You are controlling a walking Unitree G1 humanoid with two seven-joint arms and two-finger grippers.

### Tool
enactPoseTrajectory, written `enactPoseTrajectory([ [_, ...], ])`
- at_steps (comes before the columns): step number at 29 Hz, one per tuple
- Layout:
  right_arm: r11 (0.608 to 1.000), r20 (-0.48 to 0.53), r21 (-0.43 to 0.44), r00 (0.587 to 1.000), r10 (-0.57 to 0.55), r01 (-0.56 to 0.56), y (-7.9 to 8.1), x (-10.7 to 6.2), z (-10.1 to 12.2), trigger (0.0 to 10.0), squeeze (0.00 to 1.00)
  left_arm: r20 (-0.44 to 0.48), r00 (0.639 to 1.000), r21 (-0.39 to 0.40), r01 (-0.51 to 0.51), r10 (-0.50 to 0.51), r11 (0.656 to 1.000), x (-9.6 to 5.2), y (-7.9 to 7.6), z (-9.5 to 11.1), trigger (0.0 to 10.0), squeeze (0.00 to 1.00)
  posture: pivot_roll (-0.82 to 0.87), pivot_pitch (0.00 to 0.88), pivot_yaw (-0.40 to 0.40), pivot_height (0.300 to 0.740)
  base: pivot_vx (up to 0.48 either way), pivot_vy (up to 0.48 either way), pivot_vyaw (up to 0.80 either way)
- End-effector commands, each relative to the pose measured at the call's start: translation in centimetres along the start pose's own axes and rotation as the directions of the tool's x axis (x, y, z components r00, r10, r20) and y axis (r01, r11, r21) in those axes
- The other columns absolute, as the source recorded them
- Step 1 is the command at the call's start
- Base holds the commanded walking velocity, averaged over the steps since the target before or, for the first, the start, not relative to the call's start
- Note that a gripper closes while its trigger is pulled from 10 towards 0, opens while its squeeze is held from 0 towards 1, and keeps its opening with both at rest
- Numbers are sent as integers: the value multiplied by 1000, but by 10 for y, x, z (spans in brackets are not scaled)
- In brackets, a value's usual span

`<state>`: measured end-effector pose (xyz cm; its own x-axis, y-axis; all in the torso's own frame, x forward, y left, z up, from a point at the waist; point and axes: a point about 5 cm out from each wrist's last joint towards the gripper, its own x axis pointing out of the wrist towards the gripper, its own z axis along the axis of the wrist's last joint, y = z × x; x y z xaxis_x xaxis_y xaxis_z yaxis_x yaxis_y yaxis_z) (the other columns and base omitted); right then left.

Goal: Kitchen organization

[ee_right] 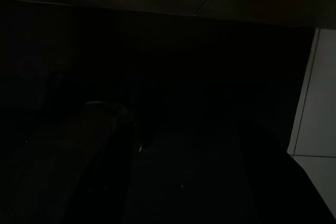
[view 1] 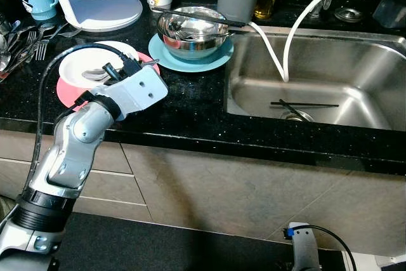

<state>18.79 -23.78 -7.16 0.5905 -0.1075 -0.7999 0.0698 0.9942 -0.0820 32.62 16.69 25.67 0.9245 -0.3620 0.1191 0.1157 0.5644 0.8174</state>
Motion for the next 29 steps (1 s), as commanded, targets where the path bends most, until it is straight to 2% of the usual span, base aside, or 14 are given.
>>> enactPoseTrajectory([
  [1, 1000, -17, -1, 1000, -8, 8, -3, -1, -6, 10000, 0, -41, 999, 26, -19, 20, 999, -5, 4, -7, 10000, 0, 7, 143, -12, 740, 0, 0, 0],
  [7, 1000, -15, 1, 1000, -9, 9, -3, -1, -6, 10000, 0, -60, 998, 26, -27, 29, 999, -7, 4, -11, 10000, 0, 6, 143, -12, 740, 0, 0, 0],
  [8, 1000, -15, 1, 1000, -9, 9, -2, -1, -6, 10000, 0, -63, 998, 22, -26, 27, 999, -7, 4, -12, 5804, 0, 5, 143, -11, 740, 0, 0, 0],
  [9, 1000, -14, 2, 1000, -10, 10, -2, -1, -6, 10000, 0, -66, 998, 16, -19, 20, 1000, -6, 3, -13, 0, 0, 5, 143, -11, 740, 0, 0, 0],
  [20, 1000, -12, 1, 1000, -11, 11, -2, -1, -5, 10000, 0, -81, 996, 5, -19, 20, 1000, -7, 3, -15, 0, 0, 8, 141, -14, 740, 0, 0, 0],
  [29, 1000, -11, -2, 1000, -10, 10, -2, -1, -5, 10000, 0, -56, 991, 23, -120, 121, 992, -7, 26, -8, 0, 0, 10, 138, -16, 740, 0, 0, 0],
])
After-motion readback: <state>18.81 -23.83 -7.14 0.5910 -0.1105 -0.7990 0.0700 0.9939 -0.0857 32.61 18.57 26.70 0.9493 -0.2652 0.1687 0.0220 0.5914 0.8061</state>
